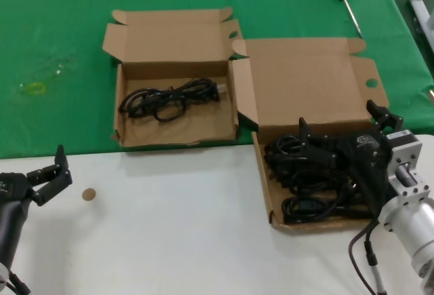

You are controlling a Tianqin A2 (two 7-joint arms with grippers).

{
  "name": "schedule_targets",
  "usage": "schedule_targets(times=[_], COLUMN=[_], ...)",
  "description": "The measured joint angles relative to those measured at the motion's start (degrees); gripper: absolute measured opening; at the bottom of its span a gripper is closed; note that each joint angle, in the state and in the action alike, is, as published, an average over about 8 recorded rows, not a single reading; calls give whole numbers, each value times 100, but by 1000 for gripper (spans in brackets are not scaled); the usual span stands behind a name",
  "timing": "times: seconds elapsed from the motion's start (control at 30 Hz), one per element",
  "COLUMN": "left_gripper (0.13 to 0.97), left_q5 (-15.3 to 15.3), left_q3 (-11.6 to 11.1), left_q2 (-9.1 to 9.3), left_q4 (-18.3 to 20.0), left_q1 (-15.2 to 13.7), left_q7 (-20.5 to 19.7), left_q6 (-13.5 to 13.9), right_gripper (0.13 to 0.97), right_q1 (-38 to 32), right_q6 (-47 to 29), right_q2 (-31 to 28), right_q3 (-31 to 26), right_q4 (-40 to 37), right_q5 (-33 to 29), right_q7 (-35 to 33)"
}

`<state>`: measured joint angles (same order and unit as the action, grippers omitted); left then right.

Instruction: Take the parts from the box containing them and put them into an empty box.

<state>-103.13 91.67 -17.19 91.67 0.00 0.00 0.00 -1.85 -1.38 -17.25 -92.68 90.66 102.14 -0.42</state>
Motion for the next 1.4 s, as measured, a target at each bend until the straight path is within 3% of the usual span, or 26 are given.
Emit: schedule_targets(times=[1.4], left_gripper=[966], left_q5=[0], left_q3=[0], left_q2=[0], left_q4=[0], left_q1=[0], left_q7=[0], left_q6=[0], right_gripper=[966], right_q1=[0], right_q6=[0], right_q2=[0], right_q3=[0], right_q4=[0], right_q5=[0], right_q7=[0])
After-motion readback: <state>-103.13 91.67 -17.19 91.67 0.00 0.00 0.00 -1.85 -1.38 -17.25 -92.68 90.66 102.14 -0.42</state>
